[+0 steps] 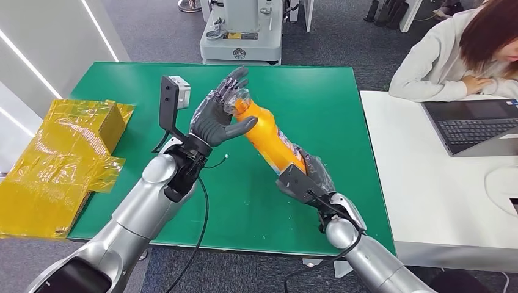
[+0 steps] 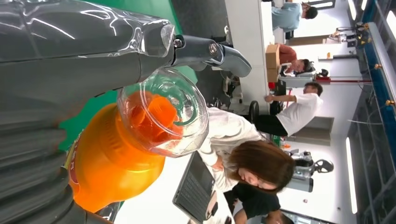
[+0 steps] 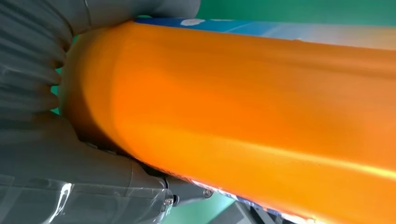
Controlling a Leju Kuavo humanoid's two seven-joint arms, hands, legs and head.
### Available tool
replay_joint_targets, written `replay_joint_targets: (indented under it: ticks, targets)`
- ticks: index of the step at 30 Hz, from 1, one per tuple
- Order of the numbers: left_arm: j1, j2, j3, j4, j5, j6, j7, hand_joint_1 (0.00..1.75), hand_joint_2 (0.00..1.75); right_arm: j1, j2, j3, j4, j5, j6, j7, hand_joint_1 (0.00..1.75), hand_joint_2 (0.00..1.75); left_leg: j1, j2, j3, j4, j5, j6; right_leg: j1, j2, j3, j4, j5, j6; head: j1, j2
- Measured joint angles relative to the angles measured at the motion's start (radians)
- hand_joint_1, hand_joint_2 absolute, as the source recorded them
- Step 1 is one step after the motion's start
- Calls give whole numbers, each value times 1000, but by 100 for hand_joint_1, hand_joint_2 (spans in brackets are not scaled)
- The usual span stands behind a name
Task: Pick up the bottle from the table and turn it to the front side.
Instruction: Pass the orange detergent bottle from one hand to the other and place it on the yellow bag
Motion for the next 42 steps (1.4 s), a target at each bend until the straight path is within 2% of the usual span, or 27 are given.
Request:
replay_joint_targets:
  ticks: [9, 18, 25, 34, 38, 42]
  targets:
    - [-5, 2, -9, 55, 36, 54, -74, 0, 175, 59, 0, -16, -44, 56, -102, -45, 175, 175, 0, 0, -1, 0, 0, 0, 0, 0, 0, 0, 0, 0, 0, 0]
    - [-5, -6, 10, 65, 42, 66, -71, 0, 175, 87, 15, -27, -70, 80, -112, -32, 175, 175, 0, 0, -1, 0, 0, 0, 0, 0, 0, 0, 0, 0, 0, 0]
    - [-5, -35, 7, 64, 25, 53, -41, 0, 175, 58, 60, -27, -43, 77, -111, -34, 175, 175, 0, 0, -1, 0, 0, 0, 0, 0, 0, 0, 0, 0, 0, 0]
    - [-5, -55, 2, 64, 40, 48, -41, 0, 175, -12, 111, -33, 39, 52, -150, -76, 175, 175, 0, 0, -1, 0, 0, 0, 0, 0, 0, 0, 0, 0, 0, 0]
    - [-5, -59, 2, 64, 43, 44, -50, 175, 175, -38, 125, -33, 75, 47, -153, -85, 175, 175, 0, 0, -1, 0, 0, 0, 0, 0, 0, 0, 0, 0, 0, 0]
    - [-4, -59, 2, 64, 39, 43, -62, 175, 175, -49, 136, -33, 102, 47, -158, -87, 175, 175, 0, 0, -1, 0, 0, 0, 0, 0, 0, 0, 0, 0, 0, 0]
